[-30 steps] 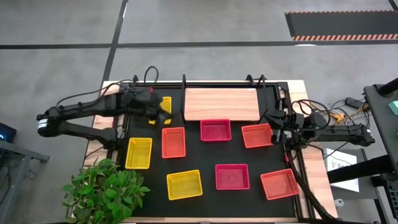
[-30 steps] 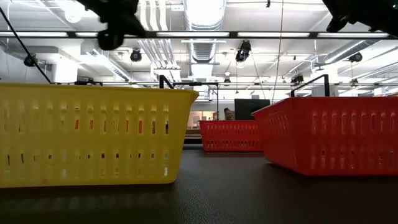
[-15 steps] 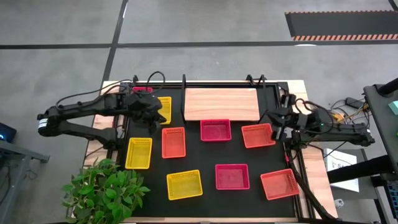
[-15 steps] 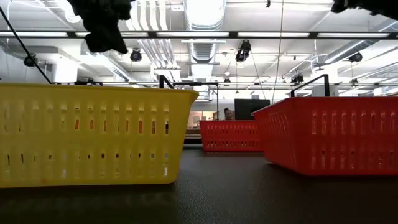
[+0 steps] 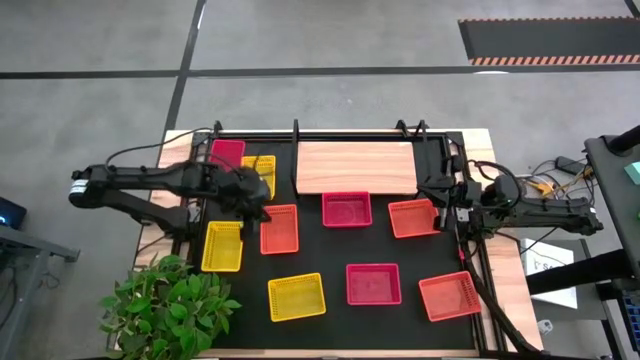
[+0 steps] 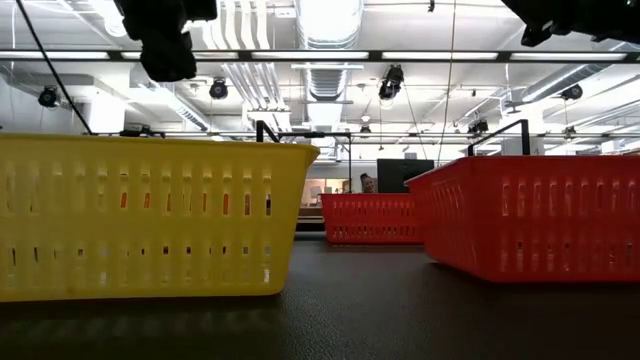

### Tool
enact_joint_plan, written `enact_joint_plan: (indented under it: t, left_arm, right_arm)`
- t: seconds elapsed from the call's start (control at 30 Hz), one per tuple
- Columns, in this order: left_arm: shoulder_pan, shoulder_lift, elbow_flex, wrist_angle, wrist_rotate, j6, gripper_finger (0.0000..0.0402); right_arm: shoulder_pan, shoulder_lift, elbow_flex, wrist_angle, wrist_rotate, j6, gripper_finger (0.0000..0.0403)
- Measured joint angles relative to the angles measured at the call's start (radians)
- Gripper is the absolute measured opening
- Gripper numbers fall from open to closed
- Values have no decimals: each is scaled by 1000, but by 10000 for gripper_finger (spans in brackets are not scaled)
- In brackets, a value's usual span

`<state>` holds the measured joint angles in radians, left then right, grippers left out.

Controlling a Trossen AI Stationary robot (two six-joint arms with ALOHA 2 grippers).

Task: Stack baskets on shelf by color
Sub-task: Put the top left orange basket on the shelf

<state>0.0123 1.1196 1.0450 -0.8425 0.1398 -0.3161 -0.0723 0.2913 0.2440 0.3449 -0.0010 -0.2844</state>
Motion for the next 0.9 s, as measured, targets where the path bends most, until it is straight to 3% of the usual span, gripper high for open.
enact_joint_plan:
  t: [0.2, 0.47, 0.9]
  left_arm:
    - [-167, 105, 23, 0, -14, -96, 0]
    - [-278, 244, 137, -4, -19, -148, 0]
    - [-309, 357, 218, -56, -5, -177, 7]
  right_arm:
    - [0, 1, 0, 8, 0, 64, 9]
    - [0, 2, 0, 2, 0, 65, 19]
    - [0, 5, 0, -25, 1, 88, 106]
